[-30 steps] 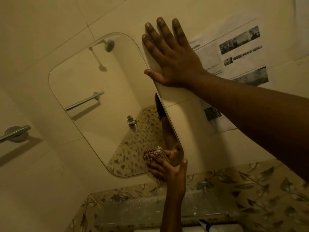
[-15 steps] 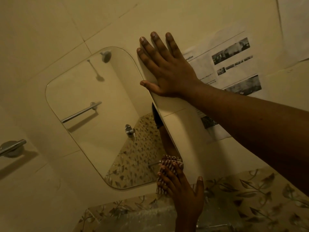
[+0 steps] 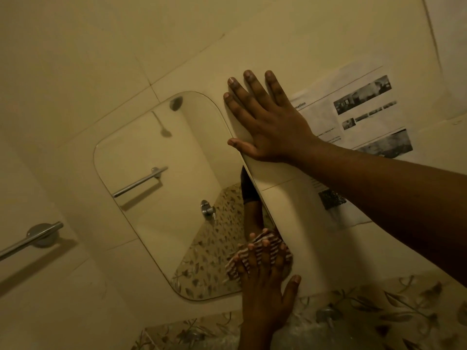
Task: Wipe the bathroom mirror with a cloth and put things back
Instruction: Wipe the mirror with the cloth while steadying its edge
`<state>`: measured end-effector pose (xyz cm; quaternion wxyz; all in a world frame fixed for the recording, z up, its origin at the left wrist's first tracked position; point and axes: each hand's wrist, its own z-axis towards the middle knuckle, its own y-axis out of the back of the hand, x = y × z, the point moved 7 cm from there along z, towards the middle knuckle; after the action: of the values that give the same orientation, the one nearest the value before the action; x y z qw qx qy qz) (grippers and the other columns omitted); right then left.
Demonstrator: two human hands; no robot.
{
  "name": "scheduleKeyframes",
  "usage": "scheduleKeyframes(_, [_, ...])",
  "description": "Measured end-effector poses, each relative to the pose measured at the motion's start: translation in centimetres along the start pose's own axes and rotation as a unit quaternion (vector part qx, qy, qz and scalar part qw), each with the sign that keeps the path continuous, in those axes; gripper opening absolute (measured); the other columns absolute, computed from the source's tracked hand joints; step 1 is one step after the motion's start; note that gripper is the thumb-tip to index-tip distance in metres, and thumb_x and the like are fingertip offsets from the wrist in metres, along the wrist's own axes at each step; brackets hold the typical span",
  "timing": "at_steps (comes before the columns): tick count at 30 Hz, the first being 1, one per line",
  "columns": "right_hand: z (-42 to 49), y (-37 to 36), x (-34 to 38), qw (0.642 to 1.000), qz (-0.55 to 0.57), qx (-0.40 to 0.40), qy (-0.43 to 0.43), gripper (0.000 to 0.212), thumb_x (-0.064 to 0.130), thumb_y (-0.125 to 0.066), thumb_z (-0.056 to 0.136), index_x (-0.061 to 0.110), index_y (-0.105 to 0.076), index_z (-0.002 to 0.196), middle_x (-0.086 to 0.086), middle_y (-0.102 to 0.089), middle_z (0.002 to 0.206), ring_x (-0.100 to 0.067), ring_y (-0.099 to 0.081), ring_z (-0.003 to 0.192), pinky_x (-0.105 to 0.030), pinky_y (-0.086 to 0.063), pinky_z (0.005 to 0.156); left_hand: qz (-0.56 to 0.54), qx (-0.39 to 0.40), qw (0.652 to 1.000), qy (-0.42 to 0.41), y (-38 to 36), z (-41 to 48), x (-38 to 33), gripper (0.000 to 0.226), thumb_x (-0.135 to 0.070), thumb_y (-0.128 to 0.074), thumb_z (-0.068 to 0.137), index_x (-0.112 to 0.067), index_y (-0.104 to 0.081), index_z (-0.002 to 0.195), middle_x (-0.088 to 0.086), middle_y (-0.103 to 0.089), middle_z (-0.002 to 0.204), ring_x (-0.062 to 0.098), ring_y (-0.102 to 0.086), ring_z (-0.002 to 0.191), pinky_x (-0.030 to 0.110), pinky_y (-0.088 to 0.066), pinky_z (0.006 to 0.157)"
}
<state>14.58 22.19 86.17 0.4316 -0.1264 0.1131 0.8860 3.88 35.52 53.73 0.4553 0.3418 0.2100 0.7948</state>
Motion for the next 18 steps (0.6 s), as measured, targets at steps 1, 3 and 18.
scheduleKeyframes(1, [0.0, 0.0, 0.0, 1.0, 0.001, 0.001, 0.001, 0.095, 0.075, -0.022, 0.108, 0.006, -0.018, 0.174, -0.023, -0.012, 0.181, -0.047, -0.012, 0.168, -0.067, -0.01, 0.134, 0.005, -0.001, 1.0, 0.001, 0.8, 1.0, 0.7, 0.081, -0.071, -0.031, 0.103, -0.03, -0.011, 0.169, 0.009, 0.0, 0.178, 0.037, 0.002, 0.163, 0.056, -0.001, 0.127])
scheduleKeyframes(3, [0.0, 0.1, 0.0, 1.0, 0.004, 0.003, 0.001, 0.095, 0.075, -0.021, 0.109, 0.006, -0.017, 0.174, -0.023, -0.011, 0.181, -0.047, -0.011, 0.168, -0.067, -0.01, 0.134, 0.012, -0.005, 1.0, 0.005, 2.6, 3.1, 2.1, 0.081, -0.072, -0.028, 0.103, -0.03, -0.009, 0.17, 0.01, 0.0, 0.178, 0.036, 0.006, 0.163, 0.055, -0.003, 0.125])
scheduleKeyframes(18, [0.0, 0.4, 0.2, 1.0, 0.004, -0.003, 0.006, 0.077, 0.054, -0.024, 0.114, 0.005, -0.022, 0.174, -0.024, -0.014, 0.181, -0.047, -0.012, 0.167, -0.066, -0.008, 0.134, -0.002, -0.068, 0.997, -0.03, 15.4, 16.8, 9.5, 0.079, -0.074, -0.015, 0.103, -0.034, 0.004, 0.169, 0.004, 0.02, 0.176, 0.029, 0.022, 0.162, 0.06, 0.012, 0.126])
